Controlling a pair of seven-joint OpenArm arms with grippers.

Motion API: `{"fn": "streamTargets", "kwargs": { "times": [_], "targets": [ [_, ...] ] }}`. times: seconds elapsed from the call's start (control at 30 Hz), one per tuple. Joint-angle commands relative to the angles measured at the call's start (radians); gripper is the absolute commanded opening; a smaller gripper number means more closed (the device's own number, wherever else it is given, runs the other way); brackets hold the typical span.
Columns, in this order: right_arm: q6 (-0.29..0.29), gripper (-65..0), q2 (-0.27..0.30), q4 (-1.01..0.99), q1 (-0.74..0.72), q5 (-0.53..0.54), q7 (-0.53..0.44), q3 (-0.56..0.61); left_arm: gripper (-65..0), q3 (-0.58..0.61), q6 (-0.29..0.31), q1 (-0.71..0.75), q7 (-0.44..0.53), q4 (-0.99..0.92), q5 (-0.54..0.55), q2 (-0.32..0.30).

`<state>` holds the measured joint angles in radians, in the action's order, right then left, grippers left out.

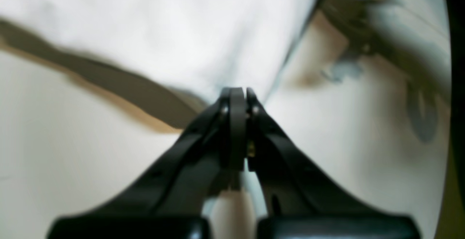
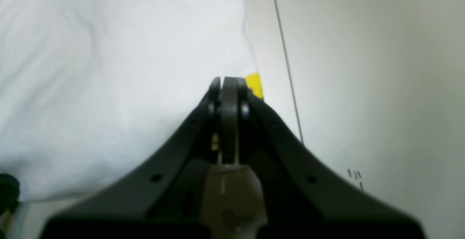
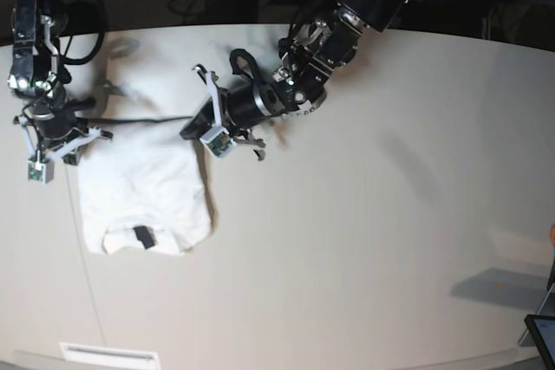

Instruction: Fold the T-shirt properly

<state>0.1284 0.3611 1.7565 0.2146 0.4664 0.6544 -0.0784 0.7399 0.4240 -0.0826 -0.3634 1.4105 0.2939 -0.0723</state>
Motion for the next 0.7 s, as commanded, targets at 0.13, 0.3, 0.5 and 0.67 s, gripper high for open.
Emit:
{"fn": "streamTargets", "kwargs": {
  "times": [0.13,0.3,0.5,0.67],
  "targets": [
    [-0.008,-64.9,0.017,0.052,0.012,-0.019,-0.089,-0.011,-65.0,-0.101,-0.023,0.016,0.056,0.201,-0.032,0.006],
    [-0.014,-65.0,-0.01,0.061,0.125,-0.1,-0.282,-0.01,-65.0,-0.116,-0.05,0.131,0.175,0.3,-0.29,-0.008],
    [-0.094,-65.0,-0.061,0.064,0.3,-0.228,-0.526,-0.033,-65.0,-0.201,-0.086,0.372,0.332,0.346,-0.448,-0.076],
    [-0.149,-65.0,-0.17,0.075,0.418,-0.32,-0.66,-0.12,-65.0,-0.337,-0.093,0.58,0.544,0.399,-0.459,-0.145]
  ]
}}
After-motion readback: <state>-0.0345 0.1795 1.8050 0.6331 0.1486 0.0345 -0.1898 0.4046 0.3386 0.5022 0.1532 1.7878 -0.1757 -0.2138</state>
